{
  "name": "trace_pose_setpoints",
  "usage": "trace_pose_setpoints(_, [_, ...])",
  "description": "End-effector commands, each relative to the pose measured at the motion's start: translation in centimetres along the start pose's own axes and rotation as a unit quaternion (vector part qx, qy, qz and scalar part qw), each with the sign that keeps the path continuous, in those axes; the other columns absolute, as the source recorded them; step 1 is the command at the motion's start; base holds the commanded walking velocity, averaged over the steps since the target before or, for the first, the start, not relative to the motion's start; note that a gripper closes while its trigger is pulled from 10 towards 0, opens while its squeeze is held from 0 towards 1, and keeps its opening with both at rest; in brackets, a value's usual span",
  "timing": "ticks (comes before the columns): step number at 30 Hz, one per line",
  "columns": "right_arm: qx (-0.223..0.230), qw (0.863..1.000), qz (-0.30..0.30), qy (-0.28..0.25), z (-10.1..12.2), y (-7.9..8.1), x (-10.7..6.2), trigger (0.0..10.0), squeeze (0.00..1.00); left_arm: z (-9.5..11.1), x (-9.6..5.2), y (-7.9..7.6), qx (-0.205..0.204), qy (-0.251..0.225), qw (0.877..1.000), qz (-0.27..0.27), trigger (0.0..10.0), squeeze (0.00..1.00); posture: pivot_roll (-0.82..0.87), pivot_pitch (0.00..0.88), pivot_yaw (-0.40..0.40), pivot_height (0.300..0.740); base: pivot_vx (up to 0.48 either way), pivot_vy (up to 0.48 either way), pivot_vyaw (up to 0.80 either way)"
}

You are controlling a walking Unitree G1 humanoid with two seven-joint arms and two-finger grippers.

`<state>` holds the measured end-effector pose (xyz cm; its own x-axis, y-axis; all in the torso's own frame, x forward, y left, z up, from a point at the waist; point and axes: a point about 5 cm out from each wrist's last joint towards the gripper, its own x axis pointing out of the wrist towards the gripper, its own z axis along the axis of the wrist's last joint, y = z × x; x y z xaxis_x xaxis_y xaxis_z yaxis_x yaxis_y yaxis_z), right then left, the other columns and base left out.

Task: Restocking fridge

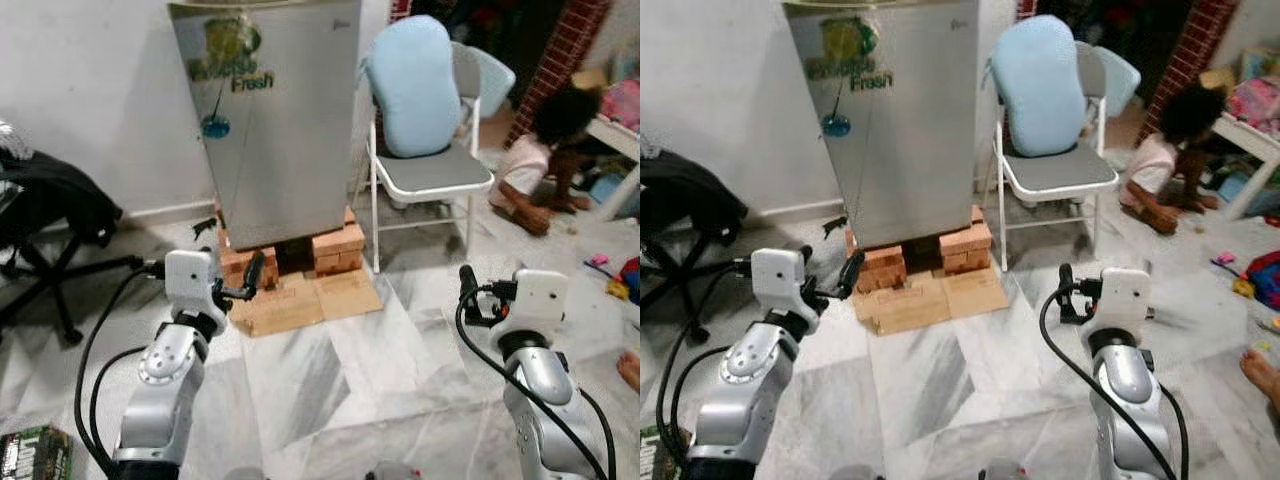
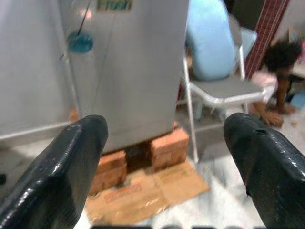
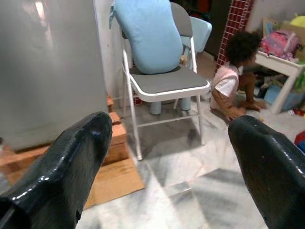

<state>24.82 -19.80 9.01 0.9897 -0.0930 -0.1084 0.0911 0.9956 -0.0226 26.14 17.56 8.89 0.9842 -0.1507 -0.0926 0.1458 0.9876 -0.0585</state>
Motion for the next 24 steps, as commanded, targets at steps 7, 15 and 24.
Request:
trace_pose_setpoints(7, [-0.004, 1.000, 0.000, -0.025, 1.4, 0.1, 1.1, 10.0, 0.00, 1.4, 0.9, -0.9, -0.016, -0.025, 0.999, -0.025, 10.0, 0.00, -0.02, 0.000, 0.022, 0.740, 0.236, 0.398, -0.80])
trace_pose_setpoints(15, [-0.005, 1.000, 0.000, -0.017, 1.1, -0.2, 0.7, 10.0, 0.00, 0.9, 0.3, -1.7, -0.022, -0.019, 0.999, -0.043, 10.0, 0.00, -0.01, 0.000, 0.003, 0.740, 0.324, 0.352, -0.80])
trace_pose_setpoints(24, [-0.010, 1.000, 0.012, -0.017, 1.4, 0.1, 1.0, 10.0, 0.00, 0.8, 0.2, -2.1, -0.022, -0.020, 0.998, -0.047, 10.0, 0.00, -0.01, 0.000, -0.016, 0.740, 0.437, 0.103, -0.80])
